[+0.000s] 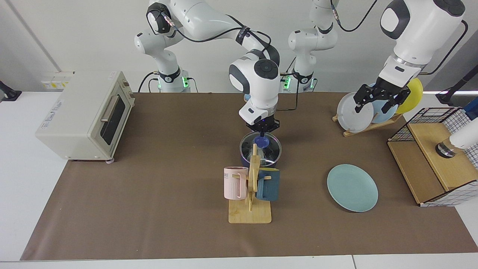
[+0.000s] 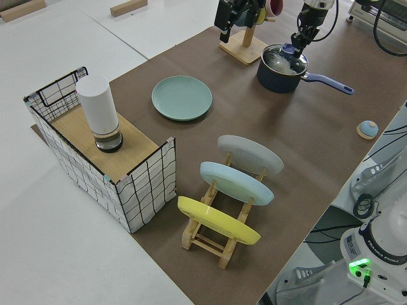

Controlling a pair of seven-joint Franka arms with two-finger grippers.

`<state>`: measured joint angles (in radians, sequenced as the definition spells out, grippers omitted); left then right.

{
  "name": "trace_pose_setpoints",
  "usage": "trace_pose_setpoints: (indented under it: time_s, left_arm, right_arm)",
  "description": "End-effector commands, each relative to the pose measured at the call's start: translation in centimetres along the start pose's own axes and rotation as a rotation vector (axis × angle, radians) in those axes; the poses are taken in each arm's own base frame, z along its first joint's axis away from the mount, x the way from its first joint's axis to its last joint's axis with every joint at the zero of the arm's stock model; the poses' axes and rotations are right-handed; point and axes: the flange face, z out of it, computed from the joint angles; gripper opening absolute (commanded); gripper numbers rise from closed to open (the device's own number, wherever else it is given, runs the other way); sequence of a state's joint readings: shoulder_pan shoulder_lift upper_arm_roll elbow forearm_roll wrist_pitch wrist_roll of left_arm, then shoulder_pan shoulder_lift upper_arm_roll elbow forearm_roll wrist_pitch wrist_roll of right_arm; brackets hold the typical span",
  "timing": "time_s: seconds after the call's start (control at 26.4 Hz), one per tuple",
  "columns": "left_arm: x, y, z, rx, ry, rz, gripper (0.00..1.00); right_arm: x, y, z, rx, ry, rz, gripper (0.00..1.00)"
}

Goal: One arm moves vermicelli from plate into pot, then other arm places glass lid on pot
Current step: 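Lower the glass lid onto the black pot and open the right gripper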

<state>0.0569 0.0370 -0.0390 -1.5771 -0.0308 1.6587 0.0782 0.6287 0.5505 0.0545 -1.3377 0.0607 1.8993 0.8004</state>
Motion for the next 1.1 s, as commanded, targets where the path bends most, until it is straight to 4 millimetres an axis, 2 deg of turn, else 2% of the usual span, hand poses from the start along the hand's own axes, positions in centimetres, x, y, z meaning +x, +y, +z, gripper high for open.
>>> trace_pose_setpoints:
  time_s: [0.0,0.04,0.15,0.26,0.38,0.61,0.72,0.79,0.95,1.06]
  left_arm:
    - [-0.6,0.0,-0.2,0.020,0.009,0.003,1.00]
    - [-0.6,0.0,-0.2,0.020,0.009,0.003,1.00]
    - [-0.6,0.0,-0.2,0.020,0.009,0.003,1.00]
    - [-0.6,0.0,-0.2,0.020,0.009,0.003,1.00]
    - [-0.6,0.0,-0.2,0.020,0.009,0.003,1.00]
    - [-0.6,0.0,-0.2,0.020,0.009,0.004,1.00]
    - [-0.6,0.0,-0.2,0.020,0.009,0.003,1.00]
    - [-0.6,0.0,-0.2,0.020,0.009,0.003,1.00]
    - [-0.6,0.0,-0.2,0.020,0.009,0.003,1.00]
    - [-0.6,0.0,-0.2,0.020,0.009,0.003,1.00]
  right_arm:
    - [0.6,0.5,-0.2,0.021,0.027,-0.020,0.02]
    - [0.5,0.4,-0.3,0.024,0.026,-0.018,0.08]
    - [0.1,-0.1,-0.7,0.032,0.028,-0.017,0.41]
    - [0.2,0.0,-1.0,0.036,0.025,-0.014,0.97]
    - [0.0,0.1,-2.1,0.044,0.021,-0.011,1.00]
    - [-1.4,0.0,-5.8,0.012,-0.013,-0.020,1.00]
    - [-1.8,0.7,-8.7,0.029,0.004,-0.007,1.00]
    - [-1.7,1.8,-10.8,0.038,0.018,0.004,1.00]
    - [-0.3,5.8,-14.7,0.033,0.031,0.043,1.00]
    - [1.1,9.3,-16.8,0.016,0.038,0.067,1.00]
